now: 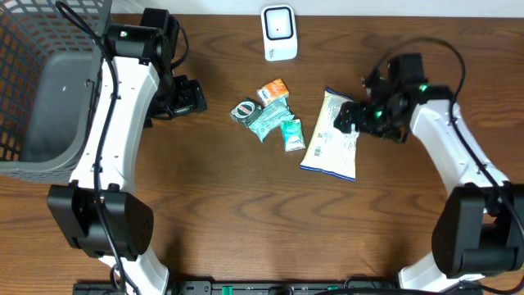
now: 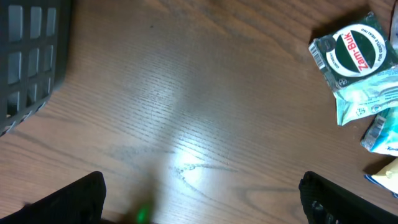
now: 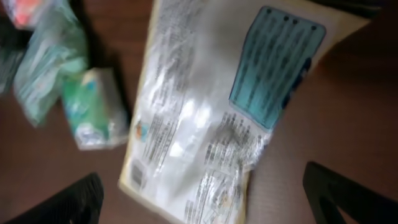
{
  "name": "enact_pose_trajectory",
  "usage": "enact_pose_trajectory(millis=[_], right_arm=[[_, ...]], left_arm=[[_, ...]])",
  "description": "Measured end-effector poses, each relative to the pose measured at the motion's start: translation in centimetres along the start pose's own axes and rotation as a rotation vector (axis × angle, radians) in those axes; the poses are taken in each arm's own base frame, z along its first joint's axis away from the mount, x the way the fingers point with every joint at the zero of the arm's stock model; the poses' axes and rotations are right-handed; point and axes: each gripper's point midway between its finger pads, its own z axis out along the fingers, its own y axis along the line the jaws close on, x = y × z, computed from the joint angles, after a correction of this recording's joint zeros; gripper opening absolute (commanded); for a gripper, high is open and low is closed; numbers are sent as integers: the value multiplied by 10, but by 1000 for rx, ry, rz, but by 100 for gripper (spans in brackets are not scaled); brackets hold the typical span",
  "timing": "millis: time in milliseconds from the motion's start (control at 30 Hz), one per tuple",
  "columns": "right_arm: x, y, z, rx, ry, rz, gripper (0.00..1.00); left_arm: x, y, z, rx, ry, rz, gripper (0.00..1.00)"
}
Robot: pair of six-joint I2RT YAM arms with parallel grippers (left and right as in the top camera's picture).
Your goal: Scan the item barcode
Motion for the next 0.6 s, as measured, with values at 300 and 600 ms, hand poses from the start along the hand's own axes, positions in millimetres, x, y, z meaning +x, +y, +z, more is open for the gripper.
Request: enact_pose_trajectory(millis=[300,600], right_arm=[[20,-8,43,-71,-50,104,89],[24,-5,52,-115,-68,144,79]], left_arm=[[0,0,0,0,0,0,98],[0,0,0,1,0,0,98]])
